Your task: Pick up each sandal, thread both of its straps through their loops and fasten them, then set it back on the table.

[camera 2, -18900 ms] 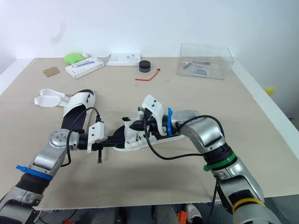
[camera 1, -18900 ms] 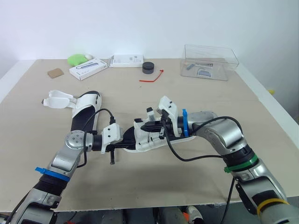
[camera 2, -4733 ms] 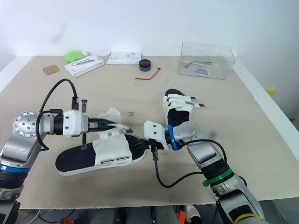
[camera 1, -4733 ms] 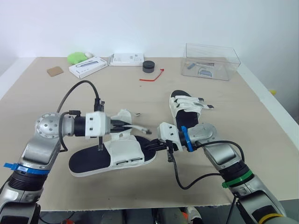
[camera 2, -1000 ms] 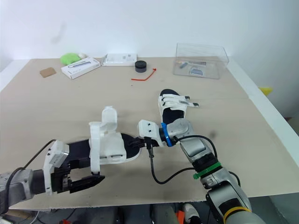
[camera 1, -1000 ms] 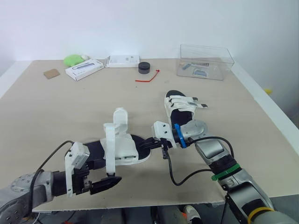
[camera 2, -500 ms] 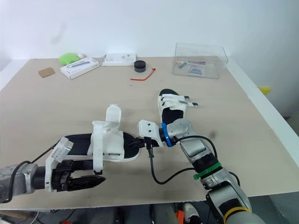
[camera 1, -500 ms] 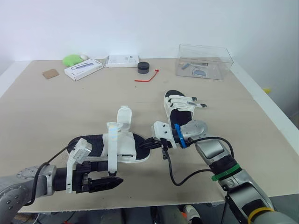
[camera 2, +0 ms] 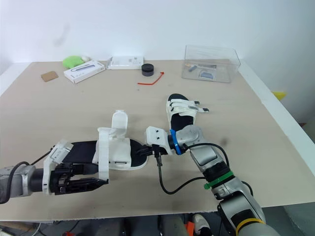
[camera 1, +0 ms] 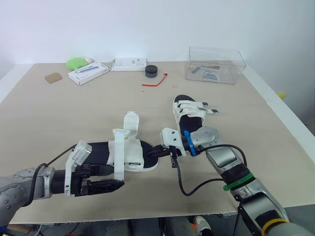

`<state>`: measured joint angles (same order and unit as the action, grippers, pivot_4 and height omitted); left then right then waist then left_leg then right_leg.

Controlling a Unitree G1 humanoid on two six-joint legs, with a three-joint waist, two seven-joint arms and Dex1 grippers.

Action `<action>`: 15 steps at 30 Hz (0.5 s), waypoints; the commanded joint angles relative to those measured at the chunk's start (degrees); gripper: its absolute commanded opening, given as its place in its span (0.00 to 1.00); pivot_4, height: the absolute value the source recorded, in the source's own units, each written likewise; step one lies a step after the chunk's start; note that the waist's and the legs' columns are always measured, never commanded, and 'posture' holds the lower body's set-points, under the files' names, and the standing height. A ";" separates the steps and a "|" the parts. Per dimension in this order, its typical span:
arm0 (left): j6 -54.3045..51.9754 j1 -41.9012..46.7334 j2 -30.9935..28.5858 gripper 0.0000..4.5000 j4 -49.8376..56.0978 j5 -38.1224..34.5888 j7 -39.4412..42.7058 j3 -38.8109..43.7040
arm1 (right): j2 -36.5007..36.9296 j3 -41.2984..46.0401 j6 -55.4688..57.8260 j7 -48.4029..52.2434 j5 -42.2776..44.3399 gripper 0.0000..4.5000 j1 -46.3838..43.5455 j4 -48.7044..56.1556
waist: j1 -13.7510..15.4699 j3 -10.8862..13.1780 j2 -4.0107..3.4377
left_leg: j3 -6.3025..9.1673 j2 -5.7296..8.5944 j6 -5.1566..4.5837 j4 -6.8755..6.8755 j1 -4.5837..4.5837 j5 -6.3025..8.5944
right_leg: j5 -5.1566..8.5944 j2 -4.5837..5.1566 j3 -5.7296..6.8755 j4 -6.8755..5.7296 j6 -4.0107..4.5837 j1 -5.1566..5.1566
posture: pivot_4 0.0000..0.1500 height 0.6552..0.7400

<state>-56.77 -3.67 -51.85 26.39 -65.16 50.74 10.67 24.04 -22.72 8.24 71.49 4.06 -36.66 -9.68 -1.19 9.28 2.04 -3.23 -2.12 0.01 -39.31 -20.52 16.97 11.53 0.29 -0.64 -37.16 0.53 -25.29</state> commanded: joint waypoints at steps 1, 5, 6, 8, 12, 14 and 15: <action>-0.49 1.91 0.90 0.93 0.12 0.22 -0.13 -1.11 | 0.99 0.01 0.37 -0.64 -0.89 0.00 0.35 0.74 | 0.00 0.00 0.00 | 0.01 0.00 0.00 0.00 0.00 0.00 | 0.00 0.00 0.00 0.00 0.00 0.00 | 1.00 1.00; -1.31 3.14 2.06 0.70 -0.51 0.11 -0.92 -2.13 | 1.06 0.04 0.44 -0.74 -0.84 0.00 0.26 0.72 | 0.00 0.00 0.01 | 0.00 0.02 0.00 0.00 0.00 0.00 | -0.01 0.00 -0.01 0.00 -0.03 0.00 | 1.00 1.00; -1.69 3.39 2.33 0.61 -0.66 -0.28 -1.19 -2.16 | 1.08 0.08 0.42 -0.76 -0.83 0.00 0.16 0.62 | 0.00 0.00 0.00 | 0.00 0.02 0.00 0.00 0.00 0.00 | -0.02 -0.01 -0.01 0.00 -0.04 0.00 | 1.00 1.00; -2.28 3.50 2.52 0.48 -0.67 -0.82 -1.40 -2.12 | 1.14 0.12 0.35 -0.83 -0.88 0.00 0.05 0.51 | 0.00 0.00 0.00 | 0.00 0.01 0.00 0.00 0.00 0.00 | -0.02 -0.01 -0.01 0.00 -0.05 0.00 | 1.00 1.00; -3.03 3.41 2.73 0.22 -0.58 -0.75 -1.50 -2.15 | 1.15 0.20 0.25 -0.89 -0.90 0.00 -0.16 0.22 | 0.00 0.00 0.00 | 0.00 0.00 0.00 0.00 -0.01 0.00 | -0.03 0.00 -0.02 0.00 -0.06 0.00 | 1.00 1.00; -3.33 3.45 3.10 0.01 -0.45 -0.89 -1.69 -2.06 | 1.15 0.20 0.37 -0.94 -0.86 0.00 -0.11 0.42 | 0.00 0.00 0.00 | 0.00 0.00 0.00 0.00 -0.01 0.00 | -0.02 0.01 -0.02 0.00 -0.05 0.00 | 1.00 1.00; -3.59 3.49 3.33 0.01 -0.34 -1.29 -1.83 -1.91 | 1.15 0.19 0.42 -0.97 -0.86 0.00 -0.06 0.56 | 0.00 0.00 0.01 | 0.00 0.00 0.00 0.00 -0.01 0.00 | -0.02 0.01 -0.02 0.00 -0.05 0.00 | 1.00 1.00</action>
<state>-60.15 -0.56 -48.53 25.33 -65.34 48.90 8.63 24.30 -22.71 8.30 71.14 4.08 -36.63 -9.55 -1.19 9.29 2.05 -3.23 -2.12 0.00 -39.31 -20.53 16.97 11.52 0.30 -0.66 -37.16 0.48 -25.29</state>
